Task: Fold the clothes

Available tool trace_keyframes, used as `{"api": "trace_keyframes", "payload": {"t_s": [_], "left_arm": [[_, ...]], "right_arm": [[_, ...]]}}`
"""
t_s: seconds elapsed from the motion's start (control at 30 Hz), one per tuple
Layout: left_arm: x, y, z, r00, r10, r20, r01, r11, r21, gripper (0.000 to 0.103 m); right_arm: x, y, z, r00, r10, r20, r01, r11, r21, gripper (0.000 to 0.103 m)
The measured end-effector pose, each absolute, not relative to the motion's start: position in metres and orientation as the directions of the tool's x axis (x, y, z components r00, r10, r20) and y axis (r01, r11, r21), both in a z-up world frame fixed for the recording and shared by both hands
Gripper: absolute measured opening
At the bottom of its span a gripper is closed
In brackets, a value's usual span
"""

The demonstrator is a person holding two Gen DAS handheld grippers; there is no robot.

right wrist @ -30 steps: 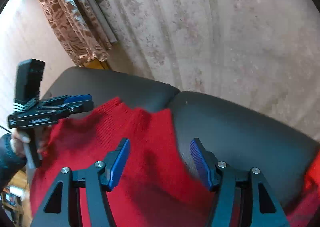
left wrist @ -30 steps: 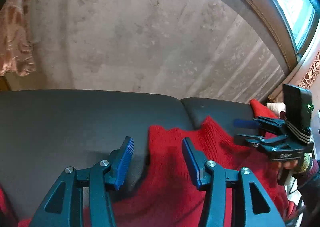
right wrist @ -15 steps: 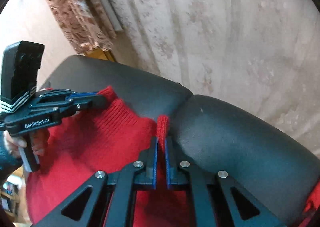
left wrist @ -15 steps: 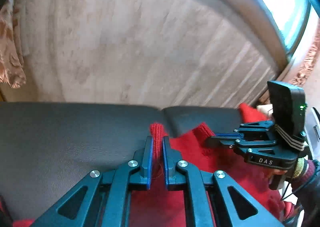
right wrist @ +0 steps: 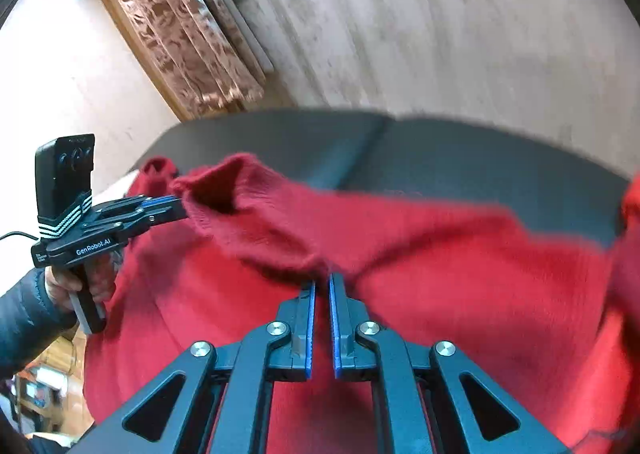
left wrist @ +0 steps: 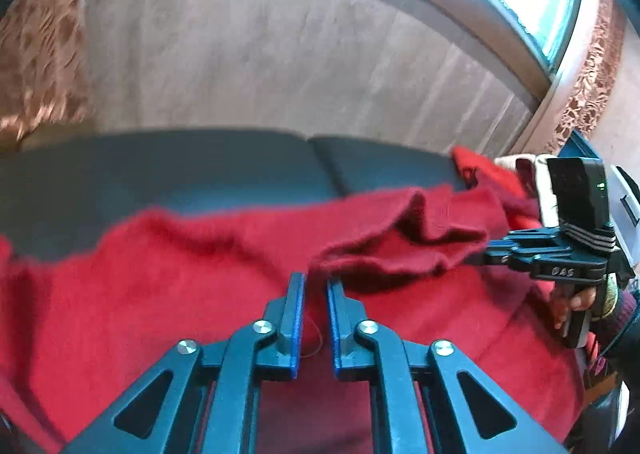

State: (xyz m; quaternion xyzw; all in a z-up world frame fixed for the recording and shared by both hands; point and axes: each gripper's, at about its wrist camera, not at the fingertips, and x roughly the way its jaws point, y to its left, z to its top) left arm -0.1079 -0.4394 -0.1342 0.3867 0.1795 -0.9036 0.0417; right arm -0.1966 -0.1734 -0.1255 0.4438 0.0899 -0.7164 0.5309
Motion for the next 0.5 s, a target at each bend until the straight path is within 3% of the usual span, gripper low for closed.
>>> {"api": "trace_keyframes", "payload": {"t_s": [0.1, 0.33, 0.5], "left_arm": [[-0.086, -0.448, -0.141, -0.684, 0.047, -0.728, 0.287, -0.901, -0.327, 0.016], [-0.091, -0.455, -0.112, -0.783, 0.005, -0.622, 0.360, -0.813, -0.459, 0.024], [-0.138, -0.428, -0.122, -0.765, -0.014, -0.644, 0.354, -0.845, -0.401, 0.026]], "right_arm": [[-0.188, -0.160, -0.127, -0.050, -0.664, -0.746, 0.833, -0.440, 0.335, 0.009], [-0.175, -0.167, -0.090, -0.102, -0.730, -0.675, 0.841, -0.426, 0.334, 0.010], [-0.170, -0.213, -0.103, -0.115, -0.710, -0.695, 0.837, -0.446, 0.317, 0.013]]}}
